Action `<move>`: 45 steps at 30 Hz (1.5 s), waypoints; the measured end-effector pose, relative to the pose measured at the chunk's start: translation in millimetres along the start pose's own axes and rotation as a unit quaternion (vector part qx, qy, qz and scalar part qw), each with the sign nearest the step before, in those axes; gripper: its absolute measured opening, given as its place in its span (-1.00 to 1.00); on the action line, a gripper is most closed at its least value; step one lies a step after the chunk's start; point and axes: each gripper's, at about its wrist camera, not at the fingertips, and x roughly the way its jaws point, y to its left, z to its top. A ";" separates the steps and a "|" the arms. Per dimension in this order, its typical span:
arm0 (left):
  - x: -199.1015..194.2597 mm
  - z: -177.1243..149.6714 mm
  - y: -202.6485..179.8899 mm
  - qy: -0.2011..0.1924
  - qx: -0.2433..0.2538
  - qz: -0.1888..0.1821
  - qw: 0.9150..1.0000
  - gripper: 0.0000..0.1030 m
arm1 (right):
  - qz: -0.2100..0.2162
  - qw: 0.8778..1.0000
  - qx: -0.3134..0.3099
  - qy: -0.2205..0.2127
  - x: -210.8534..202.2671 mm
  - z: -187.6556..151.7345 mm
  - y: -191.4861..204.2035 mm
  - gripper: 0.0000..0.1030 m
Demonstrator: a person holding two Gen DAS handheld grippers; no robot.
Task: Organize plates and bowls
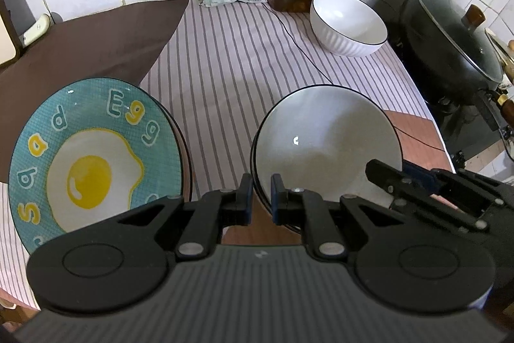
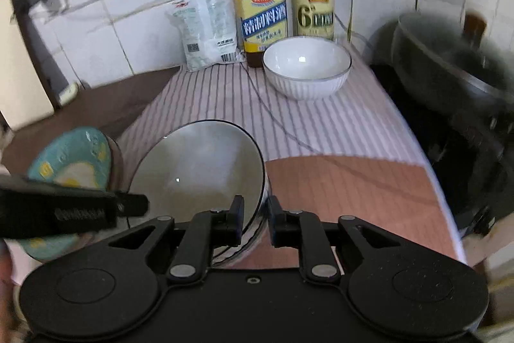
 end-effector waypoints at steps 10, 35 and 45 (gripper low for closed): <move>-17.2 2.0 3.5 -0.003 -0.008 -0.037 0.999 -0.59 | 0.036 0.998 -0.015 -0.045 -26.1 -1.6 -8.6 -0.49; -6.4 106.9 -7.7 -0.117 0.047 -0.082 0.989 -0.30 | 0.038 0.990 0.107 -0.078 35.5 80.9 -82.8 -0.24; 61.2 138.0 -19.1 -0.092 0.033 -0.099 0.990 -0.09 | 0.001 0.992 0.109 -0.066 81.7 91.7 -95.3 -0.17</move>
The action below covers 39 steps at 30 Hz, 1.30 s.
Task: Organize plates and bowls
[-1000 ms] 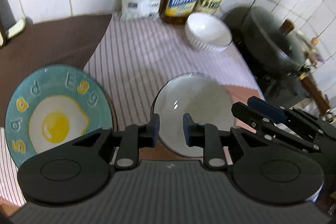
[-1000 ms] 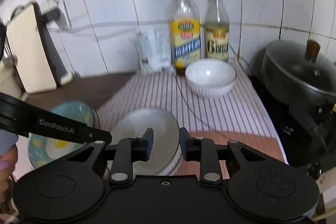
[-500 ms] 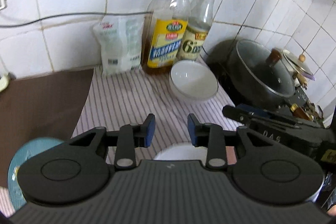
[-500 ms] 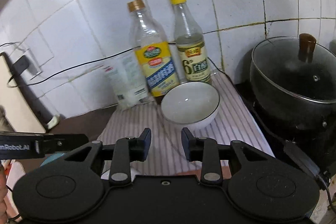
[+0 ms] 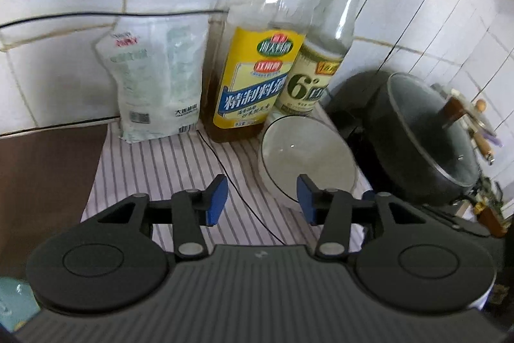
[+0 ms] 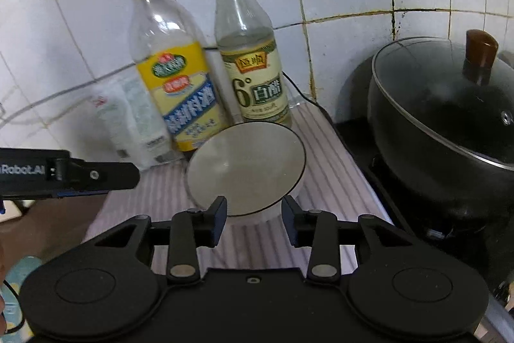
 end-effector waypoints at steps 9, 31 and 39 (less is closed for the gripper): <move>58.4 3.8 12.8 0.042 -0.015 -0.019 0.999 -0.02 | -0.023 1.000 -0.005 0.018 34.3 4.2 -7.9 -0.13; 78.7 0.2 3.9 0.079 0.000 -0.038 0.996 -0.73 | -0.024 0.998 0.026 0.044 47.1 4.5 -14.6 -0.53; 44.1 5.1 0.3 0.068 0.002 -0.033 0.997 -0.73 | -0.008 0.997 0.059 0.044 26.0 5.7 -12.2 -0.56</move>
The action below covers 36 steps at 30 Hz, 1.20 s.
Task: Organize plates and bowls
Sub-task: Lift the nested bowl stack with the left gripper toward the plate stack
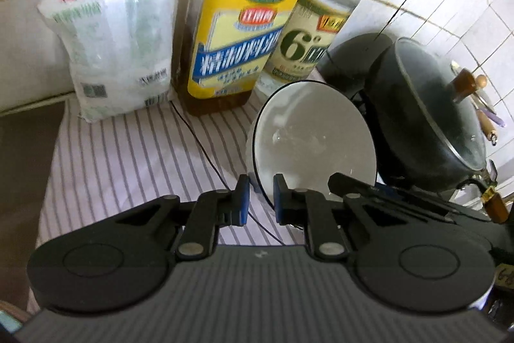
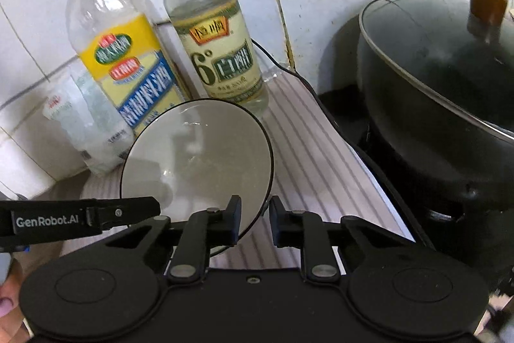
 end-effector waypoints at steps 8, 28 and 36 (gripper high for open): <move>-64.0 -9.3 -12.6 -0.029 0.004 0.014 0.999 -0.73 | 0.033 0.999 0.010 -0.016 -48.9 -0.5 16.6 -0.56; -169.5 -86.0 -30.1 -0.042 -0.005 0.088 0.995 -0.74 | 0.093 0.996 -0.003 -0.009 -145.9 -49.1 55.9 -0.56; -171.1 -122.6 -26.0 -0.022 -0.042 0.079 0.996 -0.74 | 0.093 0.995 -0.025 -0.005 -164.1 -69.5 58.5 -0.56</move>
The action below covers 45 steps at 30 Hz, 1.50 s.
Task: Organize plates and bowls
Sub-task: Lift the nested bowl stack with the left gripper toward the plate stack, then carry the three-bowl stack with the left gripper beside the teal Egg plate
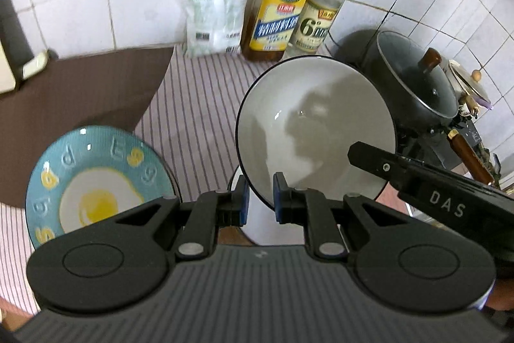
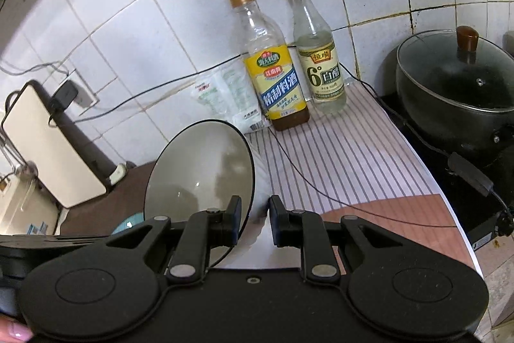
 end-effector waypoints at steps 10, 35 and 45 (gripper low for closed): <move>12.6 -23.6 1.1 0.022 -0.007 0.011 1.000 -0.74 | -0.007 1.000 -0.005 0.022 7.3 -25.1 -4.9 -0.56; 42.3 -34.2 10.4 0.059 -0.025 0.013 0.998 -0.74 | -0.119 0.974 -0.193 0.021 32.7 -51.5 33.7 -0.57; 41.7 -33.1 8.9 0.051 -0.026 0.010 0.998 -0.66 | -0.129 0.966 -0.222 -0.004 34.8 -57.6 32.8 -0.52</move>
